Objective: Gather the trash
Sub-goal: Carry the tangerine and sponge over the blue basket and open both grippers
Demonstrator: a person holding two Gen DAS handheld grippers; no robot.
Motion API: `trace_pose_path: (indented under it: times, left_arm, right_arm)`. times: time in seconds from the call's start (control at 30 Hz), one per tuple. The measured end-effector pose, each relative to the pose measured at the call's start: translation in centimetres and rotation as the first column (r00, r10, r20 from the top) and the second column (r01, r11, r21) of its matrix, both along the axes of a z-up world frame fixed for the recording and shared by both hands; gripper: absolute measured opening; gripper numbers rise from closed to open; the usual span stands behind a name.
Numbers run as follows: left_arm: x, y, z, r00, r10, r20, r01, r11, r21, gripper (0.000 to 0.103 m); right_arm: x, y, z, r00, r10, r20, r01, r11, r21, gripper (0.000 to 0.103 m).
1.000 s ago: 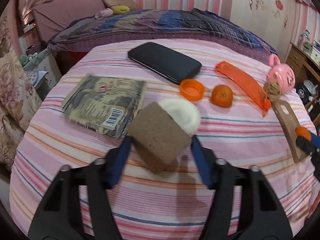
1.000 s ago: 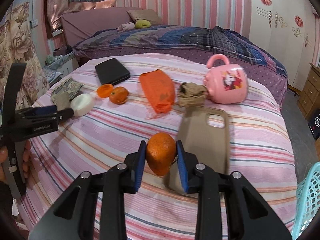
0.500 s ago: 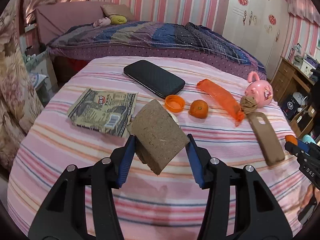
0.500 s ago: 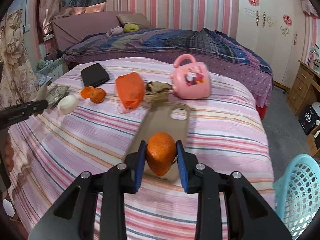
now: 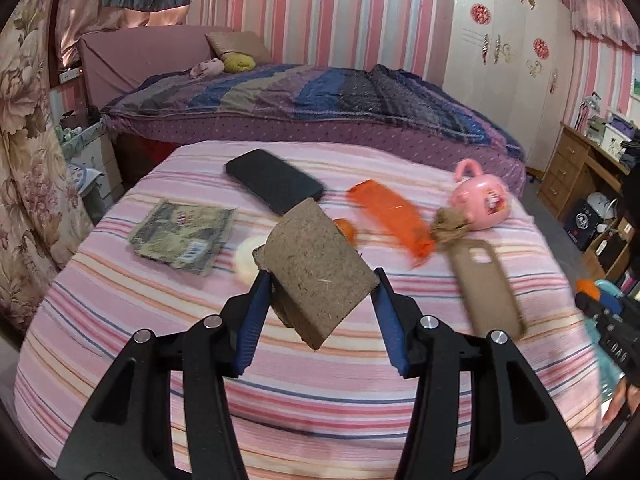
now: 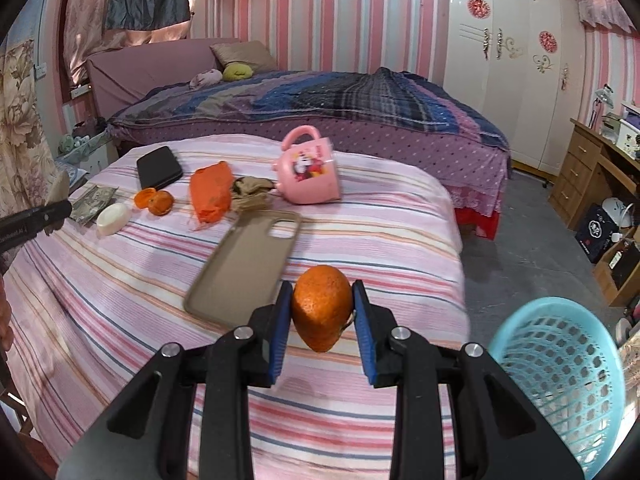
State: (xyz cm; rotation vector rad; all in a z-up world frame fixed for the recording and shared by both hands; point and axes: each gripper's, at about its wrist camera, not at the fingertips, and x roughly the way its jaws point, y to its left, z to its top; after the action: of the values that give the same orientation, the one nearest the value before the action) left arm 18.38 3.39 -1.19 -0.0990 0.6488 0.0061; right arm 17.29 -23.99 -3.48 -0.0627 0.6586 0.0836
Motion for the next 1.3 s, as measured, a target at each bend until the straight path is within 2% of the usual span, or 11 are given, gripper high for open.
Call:
trace_pose_path:
  times: [0.3, 0.6, 0.7, 0.9, 1.1, 1.3]
  left_arm:
    - [-0.7, -7.9, 0.2, 0.992, -0.123, 0.021, 0.122, 0.992, 0.007, 0.05]
    - [-1.8, -13.9, -0.4, 0.979, -0.205, 0.017, 0.204, 0.978, 0.034, 0.05]
    - [-2.4, -15.9, -0.7, 0.975, -0.221, 0.017, 0.219, 0.973, 0.076, 0.05]
    - [-3.7, -19.1, -0.5, 0.965, -0.257, 0.043, 0.252, 0.962, 0.102, 0.05]
    - [-4.0, -22.3, 0.0, 0.956, -0.289, 0.055, 0.283, 0.955, 0.09, 0.05]
    - [-4.2, -28.5, -1.1, 0.932, -0.361, 0.029, 0.359, 0.932, 0.043, 0.05]
  right_arm:
    - [-2.2, -5.2, 0.4, 0.997, -0.078, 0.01, 0.078, 0.995, -0.062, 0.03]
    - [-5.2, -12.5, 0.3, 0.981, -0.195, 0.013, 0.195, 0.977, -0.083, 0.03]
    - [-5.9, -14.5, 0.1, 0.974, -0.225, 0.011, 0.225, 0.971, -0.08, 0.03]
    - [-7.6, -19.1, -0.1, 0.957, -0.291, 0.011, 0.291, 0.956, -0.035, 0.03]
    - [-8.1, -21.7, -0.5, 0.946, -0.325, 0.007, 0.325, 0.945, -0.038, 0.03]
    - [-8.1, -23.7, -0.7, 0.935, -0.356, 0.006, 0.355, 0.934, -0.042, 0.03]
